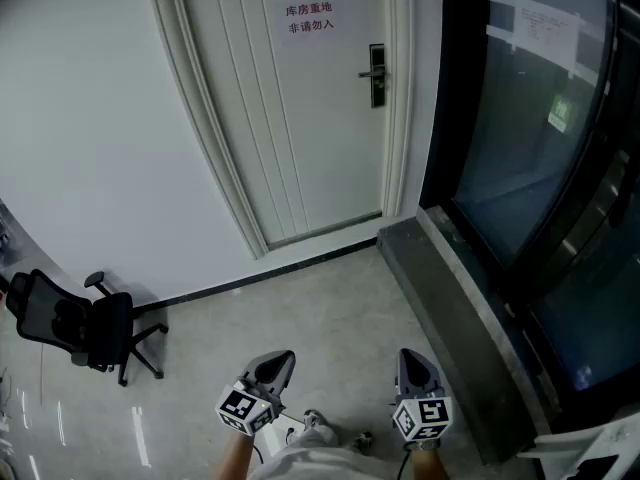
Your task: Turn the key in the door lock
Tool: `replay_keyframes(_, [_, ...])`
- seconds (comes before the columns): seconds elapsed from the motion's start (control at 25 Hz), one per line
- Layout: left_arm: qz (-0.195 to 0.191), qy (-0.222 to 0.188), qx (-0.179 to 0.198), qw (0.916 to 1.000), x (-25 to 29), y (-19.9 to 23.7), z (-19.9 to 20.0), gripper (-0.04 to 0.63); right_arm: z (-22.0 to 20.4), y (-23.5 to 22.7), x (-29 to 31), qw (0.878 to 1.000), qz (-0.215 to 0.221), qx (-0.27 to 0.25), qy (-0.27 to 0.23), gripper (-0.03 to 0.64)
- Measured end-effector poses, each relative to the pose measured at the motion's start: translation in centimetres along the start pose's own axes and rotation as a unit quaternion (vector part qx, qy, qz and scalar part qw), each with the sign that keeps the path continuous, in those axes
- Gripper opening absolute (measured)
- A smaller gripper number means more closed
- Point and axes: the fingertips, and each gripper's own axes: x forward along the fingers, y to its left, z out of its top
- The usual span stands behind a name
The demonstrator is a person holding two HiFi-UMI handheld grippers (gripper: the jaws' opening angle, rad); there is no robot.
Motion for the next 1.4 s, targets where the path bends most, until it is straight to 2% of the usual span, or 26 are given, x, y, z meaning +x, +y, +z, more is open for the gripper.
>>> replay_keyframes(0.12, [0.003, -0.002, 0.024, 0.9997, 0.3, 0.2, 0.1, 0.006, -0.6, 1.2, 0.0, 1.0, 0.004, -0.025, 0.003, 0.0])
replay_keyframes(0.24, [0.0, -0.013, 0.002, 0.9999, 0.3, 1.3, 0.2, 0.006, 0.1, 3.8, 0.3, 1.0, 0.017, -0.024, -0.002, 0.0])
replay_keyframes(0.36, [-0.028, -0.021, 0.0, 0.9994, 1.1, 1.6, 0.8, 0.006, 0.7, 5.4, 1.2, 1.0, 0.024, 0.019, 0.006, 0.0])
replay_keyframes(0.56, [-0.084, -0.037, 0.021, 0.9956, 1.1, 1.9, 2.0, 0.006, 1.2, 8.1, 3.3, 1.0, -0.015, -0.015, 0.007, 0.0])
replay_keyframes(0.72, [-0.101, -0.031, 0.015, 0.9943, -0.1, 3.0, 0.7, 0.006, 0.9, 11.1, 5.2, 1.0, -0.021, -0.021, -0.01, 0.0])
replay_keyframes(0.88, [-0.087, -0.034, -0.013, 0.9956, -1.7, 5.8, 0.1, 0.006, 0.3, 13.9, 7.5, 0.999, -0.025, -0.034, -0.003, 0.0])
replay_keyframes(1.0, [-0.076, -0.045, -0.03, 0.9957, -1.9, 8.1, 0.5, 0.006, 0.2, 15.3, 8.8, 0.997, -0.012, -0.08, 0.012, 0.001])
replay_keyframes(1.12, [-0.068, -0.032, -0.014, 0.997, -0.8, 9.9, 0.3, 0.006, -1.1, 15.9, 10.6, 0.988, 0.005, -0.143, 0.056, 0.0])
replay_keyframes(1.2, [-0.065, -0.017, 0.002, 0.9978, 0.7, 10.7, -0.2, 0.006, -1.5, 15.0, 11.8, 0.985, 0.004, -0.16, 0.069, 0.0])
replay_keyframes(1.28, [-0.063, -0.021, 0.007, 0.9978, 2.7, 11.0, 0.4, 0.006, -1.2, 13.4, 13.1, 0.987, 0.005, -0.148, 0.068, 0.0])
replay_keyframes(1.4, [-0.046, -0.039, 0.003, 0.9982, 6.6, 11.4, 2.3, 0.006, 0.3, 10.0, 15.4, 0.994, 0.01, -0.098, 0.046, 0.0])
